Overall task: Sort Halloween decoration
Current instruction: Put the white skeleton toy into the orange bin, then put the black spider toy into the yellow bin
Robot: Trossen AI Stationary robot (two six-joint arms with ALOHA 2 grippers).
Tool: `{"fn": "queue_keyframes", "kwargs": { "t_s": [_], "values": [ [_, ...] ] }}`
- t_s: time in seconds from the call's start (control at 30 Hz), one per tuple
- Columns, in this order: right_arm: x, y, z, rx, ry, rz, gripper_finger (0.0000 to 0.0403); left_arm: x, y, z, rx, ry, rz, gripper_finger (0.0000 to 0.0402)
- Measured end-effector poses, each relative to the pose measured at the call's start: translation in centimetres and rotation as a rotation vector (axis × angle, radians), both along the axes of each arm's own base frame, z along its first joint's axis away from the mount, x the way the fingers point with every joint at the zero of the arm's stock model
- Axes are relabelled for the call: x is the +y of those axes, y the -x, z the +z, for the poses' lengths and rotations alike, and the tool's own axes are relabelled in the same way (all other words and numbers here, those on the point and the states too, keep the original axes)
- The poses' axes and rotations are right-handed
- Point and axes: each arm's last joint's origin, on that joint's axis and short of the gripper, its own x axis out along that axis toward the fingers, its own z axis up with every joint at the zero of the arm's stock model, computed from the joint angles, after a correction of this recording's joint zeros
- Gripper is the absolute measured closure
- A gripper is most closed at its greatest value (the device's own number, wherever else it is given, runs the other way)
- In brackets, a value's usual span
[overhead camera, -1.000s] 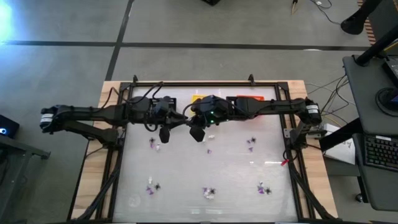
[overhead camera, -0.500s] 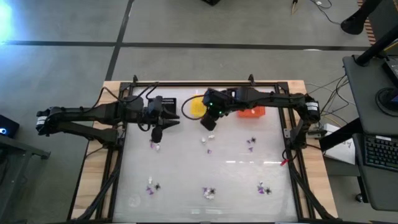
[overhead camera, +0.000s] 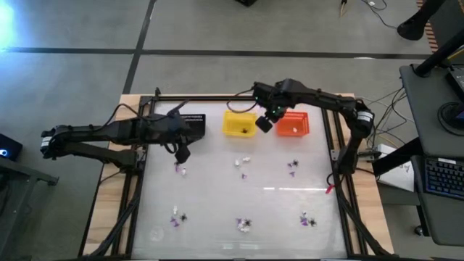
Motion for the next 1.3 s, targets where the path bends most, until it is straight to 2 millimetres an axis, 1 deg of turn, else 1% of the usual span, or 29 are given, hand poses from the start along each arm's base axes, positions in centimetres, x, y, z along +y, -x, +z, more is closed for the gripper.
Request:
{"fn": "queue_keyframes", "kwargs": {
  "t_s": [0.13, 0.27, 0.33, 0.43, 0.57, 0.67, 0.8, 1.03, 1.17, 1.3],
  "values": [
    [-2.0, 1.7, -1.3, 0.060, -0.031, -0.059, 0.0390, 0.4, 0.2, -0.3, 0.034, -0.005, 0.032, 0.0316],
    [-3.5, 3.6, -2.5, 0.127, -0.074, -0.113, 0.0390, 1.0, 0.5, -0.5, 0.065, -0.049, 0.133, 0.0316],
    [-4.0, 4.2, -3.1, 0.151, -0.090, -0.132, 0.0390, 1.4, 0.6, -0.5, 0.077, -0.070, 0.184, 0.0316],
    [-4.4, 5.0, -4.0, 0.154, -0.149, -0.114, 0.0390, 1.9, 0.8, -0.5, 0.082, -0.093, 0.249, 0.0316],
    [-4.9, 6.1, -5.3, 0.182, -0.203, -0.127, 0.0390, 2.7, 1.0, -0.5, 0.085, -0.100, 0.305, 0.0316],
    [-5.0, 6.8, -6.2, 0.210, -0.223, -0.145, 0.0379, 3.3, 1.1, -0.5, 0.087, -0.098, 0.336, 0.0316],
    [-5.0, 7.3, -7.0, 0.224, -0.235, -0.155, 0.0348, 4.0, 1.3, -0.5, 0.089, -0.097, 0.374, 0.0316],
    [-5.1, 7.2, -7.3, 0.211, -0.224, -0.132, 0.0303, 4.8, 1.6, -0.5, 0.088, -0.089, 0.427, 0.0316],
    [-5.2, 7.1, -7.4, 0.201, -0.217, -0.121, 0.0288, 5.1, 1.7, -0.5, 0.085, -0.082, 0.444, 0.0316],
    [-5.1, 7.1, -7.4, 0.202, -0.217, -0.118, 0.0287, 5.1, 1.7, -0.5, 0.077, -0.068, 0.453, 0.0316]
  ]
}}
